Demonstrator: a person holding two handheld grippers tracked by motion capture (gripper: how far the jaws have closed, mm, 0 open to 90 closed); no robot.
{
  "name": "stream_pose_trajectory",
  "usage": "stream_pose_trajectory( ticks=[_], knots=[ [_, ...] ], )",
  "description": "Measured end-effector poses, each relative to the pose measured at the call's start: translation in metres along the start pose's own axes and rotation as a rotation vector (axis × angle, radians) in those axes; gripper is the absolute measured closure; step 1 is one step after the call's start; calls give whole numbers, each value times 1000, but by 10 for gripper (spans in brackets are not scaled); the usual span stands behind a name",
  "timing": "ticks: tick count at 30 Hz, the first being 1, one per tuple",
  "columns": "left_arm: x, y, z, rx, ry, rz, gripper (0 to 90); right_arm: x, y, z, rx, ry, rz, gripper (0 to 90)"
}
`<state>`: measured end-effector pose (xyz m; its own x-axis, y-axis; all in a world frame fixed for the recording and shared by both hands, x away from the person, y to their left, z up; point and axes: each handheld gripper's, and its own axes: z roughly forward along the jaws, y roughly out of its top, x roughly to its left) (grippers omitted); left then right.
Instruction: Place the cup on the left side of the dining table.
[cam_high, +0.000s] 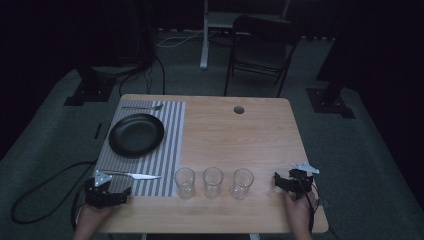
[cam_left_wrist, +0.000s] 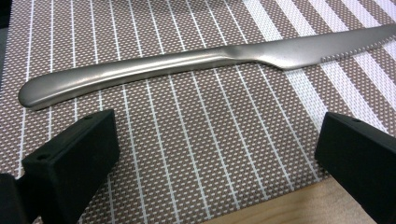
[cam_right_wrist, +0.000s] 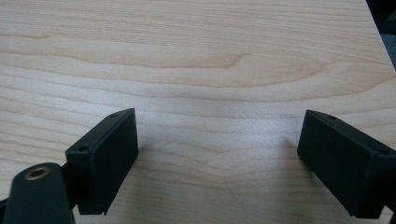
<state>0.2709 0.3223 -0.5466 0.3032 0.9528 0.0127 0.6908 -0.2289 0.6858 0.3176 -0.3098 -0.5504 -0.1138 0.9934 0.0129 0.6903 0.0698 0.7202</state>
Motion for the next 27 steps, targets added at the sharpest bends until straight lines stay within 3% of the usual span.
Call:
stream_pose_trajectory(
  ticks=[24,27],
  knots=[
    [3,-4,-4,-9,-44,41,12,0,0,0,0,0,0,119],
    [1,-5,-5,-21,-48,60,57,0,0,0,0,0,0,119]
  ],
)
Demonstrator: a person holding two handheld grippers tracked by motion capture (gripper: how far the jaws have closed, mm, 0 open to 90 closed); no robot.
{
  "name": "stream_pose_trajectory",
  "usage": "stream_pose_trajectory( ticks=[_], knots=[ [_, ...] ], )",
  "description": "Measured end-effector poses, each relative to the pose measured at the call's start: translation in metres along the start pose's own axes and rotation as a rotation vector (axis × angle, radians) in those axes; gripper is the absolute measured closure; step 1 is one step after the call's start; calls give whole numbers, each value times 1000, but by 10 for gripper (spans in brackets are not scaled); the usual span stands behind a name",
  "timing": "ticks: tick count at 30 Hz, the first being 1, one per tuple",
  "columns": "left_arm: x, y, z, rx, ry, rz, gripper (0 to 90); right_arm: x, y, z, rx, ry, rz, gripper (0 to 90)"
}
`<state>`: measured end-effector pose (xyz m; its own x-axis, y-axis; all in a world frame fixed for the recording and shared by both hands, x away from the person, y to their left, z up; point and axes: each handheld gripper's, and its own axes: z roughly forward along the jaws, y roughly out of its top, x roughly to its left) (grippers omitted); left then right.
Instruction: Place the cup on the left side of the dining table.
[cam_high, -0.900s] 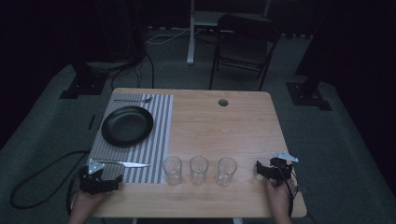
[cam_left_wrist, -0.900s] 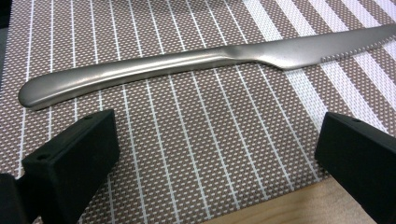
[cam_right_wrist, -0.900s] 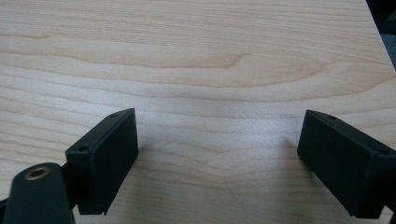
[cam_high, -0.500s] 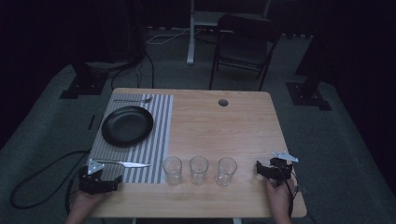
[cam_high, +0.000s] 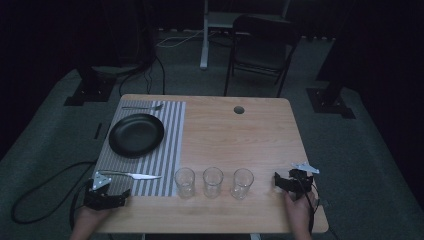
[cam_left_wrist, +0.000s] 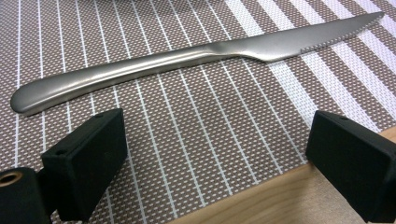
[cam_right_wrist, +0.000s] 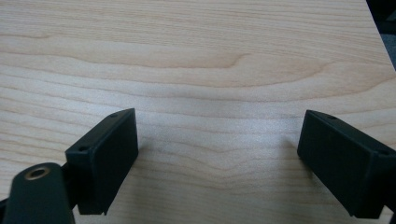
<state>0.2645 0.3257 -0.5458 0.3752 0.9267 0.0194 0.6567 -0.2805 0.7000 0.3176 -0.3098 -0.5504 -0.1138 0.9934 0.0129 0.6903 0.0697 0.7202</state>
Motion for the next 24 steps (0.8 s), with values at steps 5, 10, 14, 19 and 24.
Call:
stream_pose_trajectory(
  ticks=[5,10,14,19,24],
  knots=[
    [-1,0,-1,-6,-14,15,56,0,0,0,0,0,0,119],
    [0,-1,-4,-20,-37,14,57,0,0,0,0,0,0,119],
    [-3,-1,-4,-15,-51,38,57,0,0,0,0,0,0,119],
    [-6,-2,-7,-41,-84,60,57,0,0,0,0,0,0,119],
    [-13,0,-8,-37,-122,78,58,0,0,0,0,0,0,119]
  ],
)
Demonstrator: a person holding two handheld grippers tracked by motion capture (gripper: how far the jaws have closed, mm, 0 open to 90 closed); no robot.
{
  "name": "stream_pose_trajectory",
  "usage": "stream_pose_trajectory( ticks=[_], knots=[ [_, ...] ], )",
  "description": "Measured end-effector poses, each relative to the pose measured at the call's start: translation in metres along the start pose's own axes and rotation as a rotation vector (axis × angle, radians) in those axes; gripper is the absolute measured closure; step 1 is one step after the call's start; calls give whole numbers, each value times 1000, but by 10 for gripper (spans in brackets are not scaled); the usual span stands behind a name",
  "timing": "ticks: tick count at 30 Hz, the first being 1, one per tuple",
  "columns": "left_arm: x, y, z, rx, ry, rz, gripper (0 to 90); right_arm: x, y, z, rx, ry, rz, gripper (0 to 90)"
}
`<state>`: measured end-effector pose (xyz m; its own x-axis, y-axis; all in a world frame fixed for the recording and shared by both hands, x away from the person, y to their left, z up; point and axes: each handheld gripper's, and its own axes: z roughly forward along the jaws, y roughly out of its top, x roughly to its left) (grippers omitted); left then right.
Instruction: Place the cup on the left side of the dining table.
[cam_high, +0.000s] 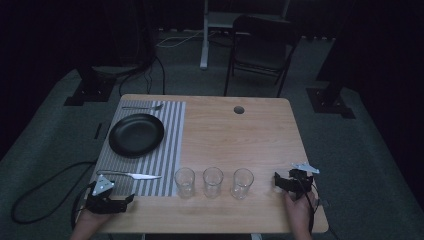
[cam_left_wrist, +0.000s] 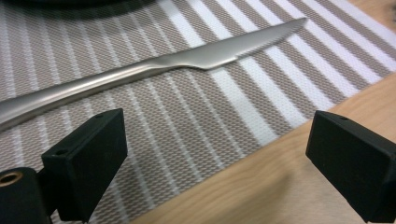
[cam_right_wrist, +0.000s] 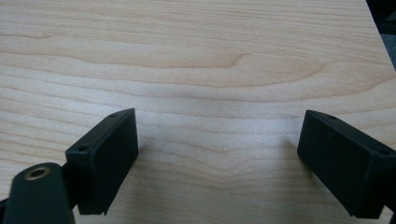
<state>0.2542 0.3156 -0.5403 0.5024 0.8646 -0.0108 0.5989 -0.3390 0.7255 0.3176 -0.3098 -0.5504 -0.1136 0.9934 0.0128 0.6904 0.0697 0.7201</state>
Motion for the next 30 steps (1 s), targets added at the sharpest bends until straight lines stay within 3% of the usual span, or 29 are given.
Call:
stream_pose_trajectory(
  ticks=[3,10,30],
  knots=[
    [-4,2,3,17,-11,18,58,0,0,0,0,0,0,119],
    [-13,5,3,-9,-48,43,75,0,0,0,0,0,0,119],
    [-46,20,17,-6,-159,117,76,0,0,0,0,0,0,119]
  ],
)
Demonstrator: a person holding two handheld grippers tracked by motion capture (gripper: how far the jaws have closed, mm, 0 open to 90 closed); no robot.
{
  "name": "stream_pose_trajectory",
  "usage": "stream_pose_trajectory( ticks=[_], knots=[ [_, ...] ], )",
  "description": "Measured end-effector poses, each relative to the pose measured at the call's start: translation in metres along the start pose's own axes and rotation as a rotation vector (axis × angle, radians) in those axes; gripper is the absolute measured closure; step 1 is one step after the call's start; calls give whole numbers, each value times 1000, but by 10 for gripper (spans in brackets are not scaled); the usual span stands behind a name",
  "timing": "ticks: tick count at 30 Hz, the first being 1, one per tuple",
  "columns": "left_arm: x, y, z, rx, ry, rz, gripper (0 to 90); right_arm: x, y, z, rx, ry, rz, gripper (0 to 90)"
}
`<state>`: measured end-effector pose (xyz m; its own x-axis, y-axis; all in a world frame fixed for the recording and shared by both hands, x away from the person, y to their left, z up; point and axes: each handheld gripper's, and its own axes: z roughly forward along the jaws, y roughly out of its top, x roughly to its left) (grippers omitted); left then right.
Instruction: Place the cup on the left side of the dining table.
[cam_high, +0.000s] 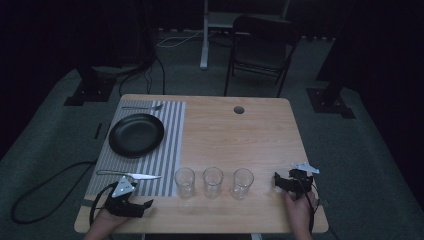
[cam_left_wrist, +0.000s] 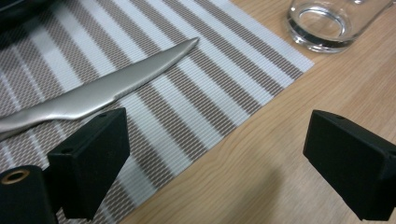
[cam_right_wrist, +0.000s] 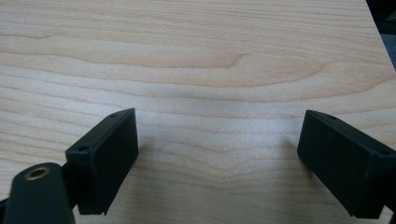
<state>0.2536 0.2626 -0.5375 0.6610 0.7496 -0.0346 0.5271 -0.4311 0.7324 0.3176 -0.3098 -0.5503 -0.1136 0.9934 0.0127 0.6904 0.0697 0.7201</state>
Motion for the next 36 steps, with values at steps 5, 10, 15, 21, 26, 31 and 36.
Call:
stream_pose_trajectory(
  ticks=[5,10,15,21,26,31,36],
  knots=[
    [-7,6,4,-18,-35,11,76,0,0,0,0,0,0,119],
    [-15,15,7,-56,-86,9,77,0,0,0,0,0,0,119],
    [-25,25,13,-71,-108,44,130,0,0,0,0,0,0,119],
    [-38,36,23,-66,-132,90,130,0,0,0,0,0,0,119],
    [-44,42,28,-73,-145,102,130,0,0,0,0,0,0,119],
    [-51,51,37,-96,-176,110,130,0,0,0,0,0,0,119],
    [-57,58,44,-114,-195,112,130,0,0,0,0,0,0,120]
  ],
)
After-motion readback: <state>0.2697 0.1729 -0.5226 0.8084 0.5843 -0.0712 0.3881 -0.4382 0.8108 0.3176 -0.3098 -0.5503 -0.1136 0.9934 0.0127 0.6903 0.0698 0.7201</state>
